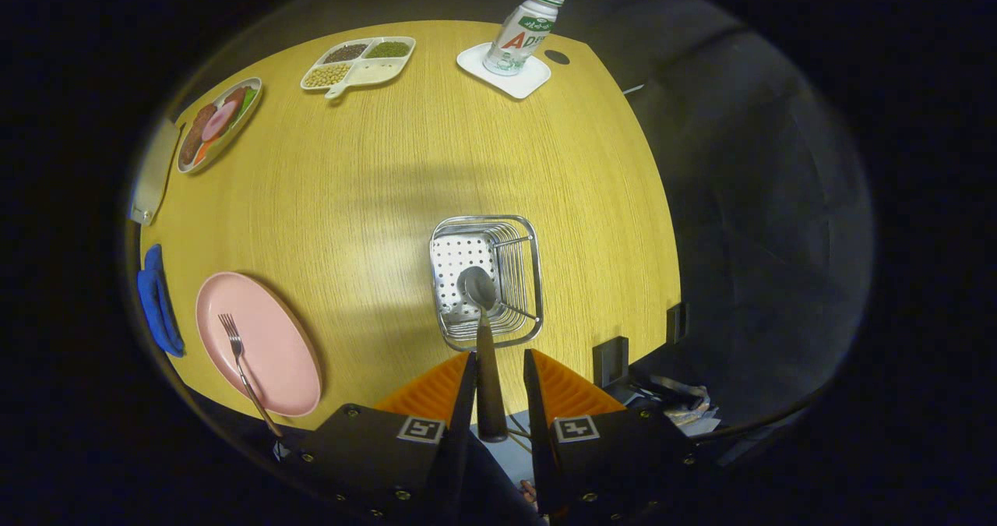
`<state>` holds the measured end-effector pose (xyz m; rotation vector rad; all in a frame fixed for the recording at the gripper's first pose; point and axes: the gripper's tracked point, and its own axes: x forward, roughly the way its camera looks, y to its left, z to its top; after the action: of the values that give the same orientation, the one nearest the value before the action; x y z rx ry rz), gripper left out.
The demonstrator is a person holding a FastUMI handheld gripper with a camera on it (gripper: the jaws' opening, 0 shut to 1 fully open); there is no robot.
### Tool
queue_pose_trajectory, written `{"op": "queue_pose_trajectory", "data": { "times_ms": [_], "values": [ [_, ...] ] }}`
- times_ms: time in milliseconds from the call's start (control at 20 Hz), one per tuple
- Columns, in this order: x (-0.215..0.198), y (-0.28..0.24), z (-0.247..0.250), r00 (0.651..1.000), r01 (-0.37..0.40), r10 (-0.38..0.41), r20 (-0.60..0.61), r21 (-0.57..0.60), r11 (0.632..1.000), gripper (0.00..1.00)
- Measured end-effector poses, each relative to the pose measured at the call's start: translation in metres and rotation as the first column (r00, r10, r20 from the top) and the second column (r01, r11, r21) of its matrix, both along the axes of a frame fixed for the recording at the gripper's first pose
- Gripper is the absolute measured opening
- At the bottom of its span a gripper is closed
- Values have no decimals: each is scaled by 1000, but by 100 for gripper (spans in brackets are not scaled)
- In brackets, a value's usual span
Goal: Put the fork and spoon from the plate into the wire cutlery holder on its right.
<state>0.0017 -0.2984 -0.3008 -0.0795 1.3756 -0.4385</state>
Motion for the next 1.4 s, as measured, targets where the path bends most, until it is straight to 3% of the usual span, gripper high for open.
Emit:
{"op": "queue_pose_trajectory", "data": {
  "times_ms": [800,1400],
  "values": [
    [24,67,30,989,-75,78,127,-34,997,37],
    [29,160,3,969,-228,226,101,6,974,37]
  ]
}}
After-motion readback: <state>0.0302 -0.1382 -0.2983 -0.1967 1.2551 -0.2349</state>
